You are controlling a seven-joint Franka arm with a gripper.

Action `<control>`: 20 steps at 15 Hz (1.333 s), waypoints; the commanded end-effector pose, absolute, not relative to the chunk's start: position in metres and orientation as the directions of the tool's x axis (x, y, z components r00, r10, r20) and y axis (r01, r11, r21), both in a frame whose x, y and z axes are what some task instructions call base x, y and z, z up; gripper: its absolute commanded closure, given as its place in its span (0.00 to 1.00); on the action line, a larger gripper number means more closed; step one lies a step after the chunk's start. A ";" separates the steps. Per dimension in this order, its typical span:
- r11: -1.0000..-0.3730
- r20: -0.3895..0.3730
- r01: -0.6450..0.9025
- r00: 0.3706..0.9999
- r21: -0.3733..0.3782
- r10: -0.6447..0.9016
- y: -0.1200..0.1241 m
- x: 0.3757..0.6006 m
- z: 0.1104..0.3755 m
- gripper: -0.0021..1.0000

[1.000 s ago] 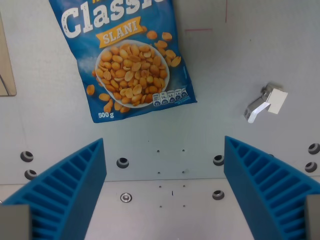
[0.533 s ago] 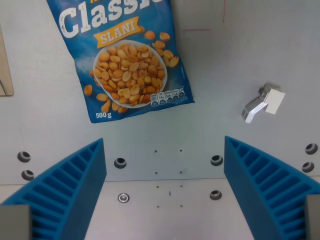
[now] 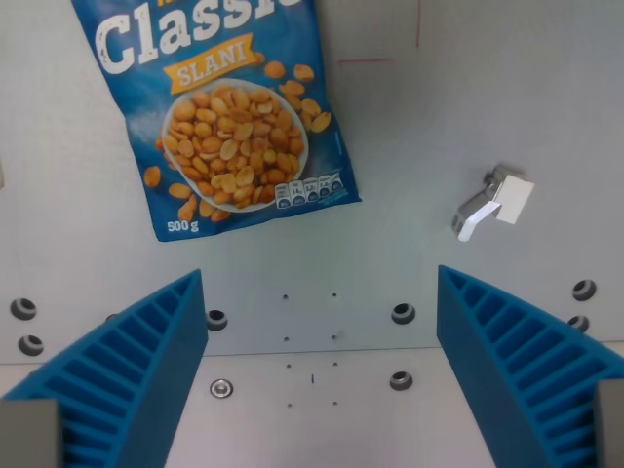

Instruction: Rotate around gripper negative x

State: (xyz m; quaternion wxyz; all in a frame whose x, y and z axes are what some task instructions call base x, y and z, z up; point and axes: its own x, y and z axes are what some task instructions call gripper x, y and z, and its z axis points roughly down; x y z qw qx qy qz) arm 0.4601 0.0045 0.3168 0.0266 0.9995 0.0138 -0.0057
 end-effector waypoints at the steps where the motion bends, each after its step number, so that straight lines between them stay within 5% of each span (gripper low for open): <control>1: -0.973 -0.006 0.015 1.000 0.232 0.014 0.008 0.460 0.320 0.00; 20: -0.883 -0.006 0.015 1.000 0.468 0.014 0.008 0.460 0.320 0.00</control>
